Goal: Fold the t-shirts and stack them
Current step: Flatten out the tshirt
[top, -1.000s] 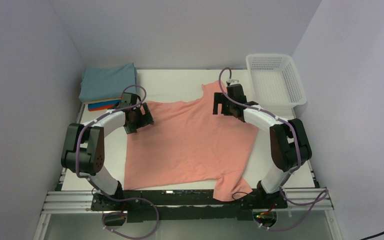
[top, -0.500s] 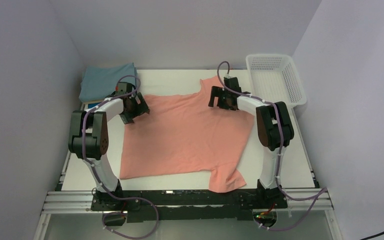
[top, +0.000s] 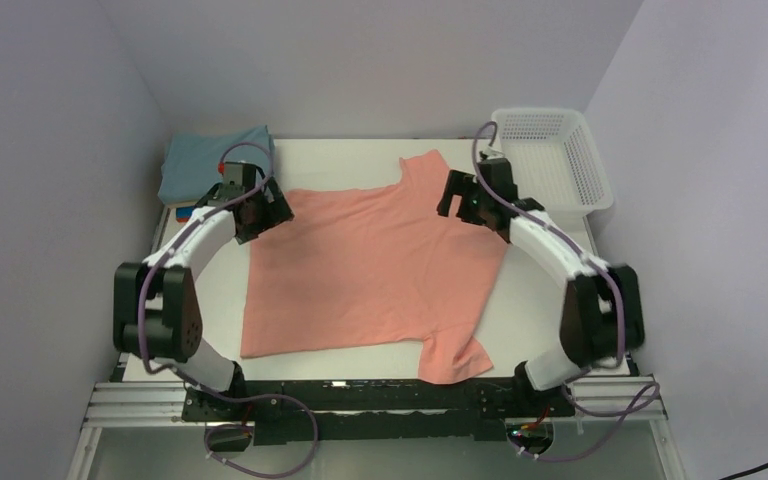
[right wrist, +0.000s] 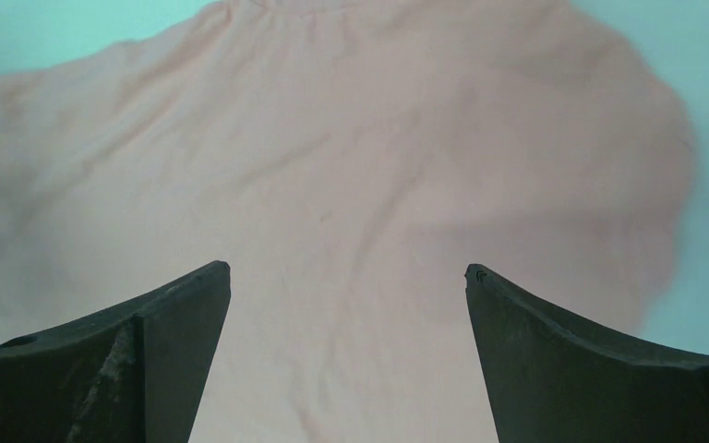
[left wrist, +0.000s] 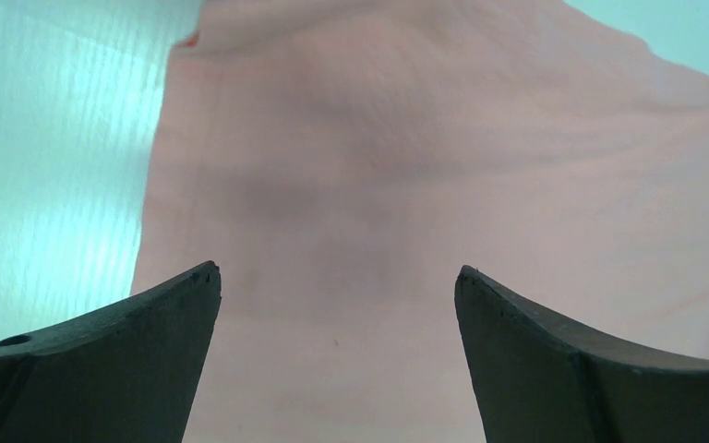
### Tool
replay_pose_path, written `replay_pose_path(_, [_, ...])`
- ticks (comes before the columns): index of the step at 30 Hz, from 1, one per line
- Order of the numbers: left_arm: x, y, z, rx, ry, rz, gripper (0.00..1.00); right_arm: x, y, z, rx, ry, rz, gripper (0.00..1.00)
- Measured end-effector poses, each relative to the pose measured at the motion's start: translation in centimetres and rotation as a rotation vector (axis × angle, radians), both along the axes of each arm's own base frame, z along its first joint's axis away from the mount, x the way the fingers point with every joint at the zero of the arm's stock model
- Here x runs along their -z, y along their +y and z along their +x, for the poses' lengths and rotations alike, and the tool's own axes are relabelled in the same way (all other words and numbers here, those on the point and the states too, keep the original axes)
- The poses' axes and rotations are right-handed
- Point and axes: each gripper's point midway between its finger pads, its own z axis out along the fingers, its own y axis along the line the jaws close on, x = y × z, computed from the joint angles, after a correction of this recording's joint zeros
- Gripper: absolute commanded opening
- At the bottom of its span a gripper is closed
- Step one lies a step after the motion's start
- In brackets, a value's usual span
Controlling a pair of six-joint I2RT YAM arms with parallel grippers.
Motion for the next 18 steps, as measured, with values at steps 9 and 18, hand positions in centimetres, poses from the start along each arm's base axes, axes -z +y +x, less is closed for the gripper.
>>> replay_pose_path(9, [-0.2, -4.8, -5.4, 0.14, -0.029, -0.02, 0.99, 1.9, -5.6, -12.2, 0.208, 0.098, -0.034, 0.93])
replay_pose_path(18, [1.3, -5.1, -7.3, 0.145, 0.013, -0.035, 0.99, 9.0, -6.5, -16.8, 0.277, 0.321, -0.051, 0.43])
